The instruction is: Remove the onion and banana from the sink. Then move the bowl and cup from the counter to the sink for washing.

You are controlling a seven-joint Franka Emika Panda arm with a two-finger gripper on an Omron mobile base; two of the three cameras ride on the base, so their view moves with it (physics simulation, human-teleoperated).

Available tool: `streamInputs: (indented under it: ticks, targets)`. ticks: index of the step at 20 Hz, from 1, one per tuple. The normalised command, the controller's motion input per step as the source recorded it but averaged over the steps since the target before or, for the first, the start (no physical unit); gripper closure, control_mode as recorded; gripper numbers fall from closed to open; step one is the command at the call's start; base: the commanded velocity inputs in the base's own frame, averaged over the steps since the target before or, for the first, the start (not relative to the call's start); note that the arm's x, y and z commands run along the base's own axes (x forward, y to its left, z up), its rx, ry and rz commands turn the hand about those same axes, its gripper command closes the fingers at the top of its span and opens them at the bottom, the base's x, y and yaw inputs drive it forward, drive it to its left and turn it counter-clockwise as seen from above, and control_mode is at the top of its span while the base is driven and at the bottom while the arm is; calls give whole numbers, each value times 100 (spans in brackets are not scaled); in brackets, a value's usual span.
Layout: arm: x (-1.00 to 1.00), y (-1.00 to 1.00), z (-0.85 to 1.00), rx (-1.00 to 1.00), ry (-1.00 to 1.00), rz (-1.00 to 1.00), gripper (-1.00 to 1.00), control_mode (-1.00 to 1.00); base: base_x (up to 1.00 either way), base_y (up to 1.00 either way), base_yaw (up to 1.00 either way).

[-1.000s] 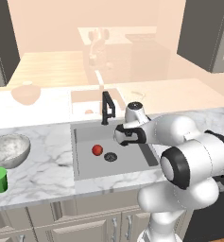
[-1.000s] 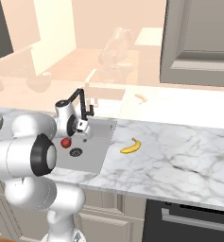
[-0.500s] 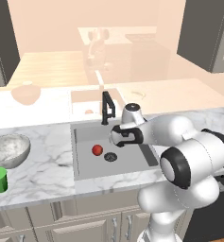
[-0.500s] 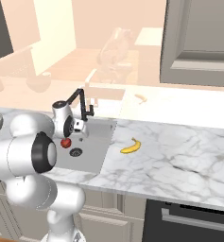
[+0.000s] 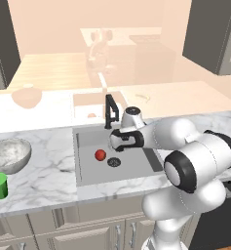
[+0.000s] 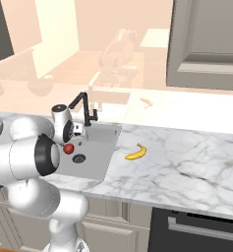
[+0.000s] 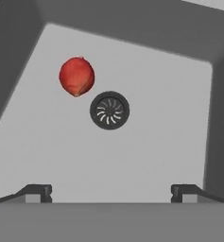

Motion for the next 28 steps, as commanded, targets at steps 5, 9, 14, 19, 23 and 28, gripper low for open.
streamInputs:
  ticks: [5, 9, 14, 19, 23, 28]
  targets:
    - [7, 17, -1, 0, 0, 7, -100, -100, 0, 0, 0]
    - [10, 15, -1, 0, 0, 5, -100, -100, 0, 0, 0]
    - [4, 15, -4, 6, -1, 4, -100, -100, 0, 0, 0]
    - [2, 16, -5, 10, 0, 3, -100, -100, 0, 0, 0]
    - [4, 12, -2, 4, 0, 2, -100, -100, 0, 0, 0]
    - [1, 10, -8, 1, -3, 1, -100, -100, 0, 0, 0]
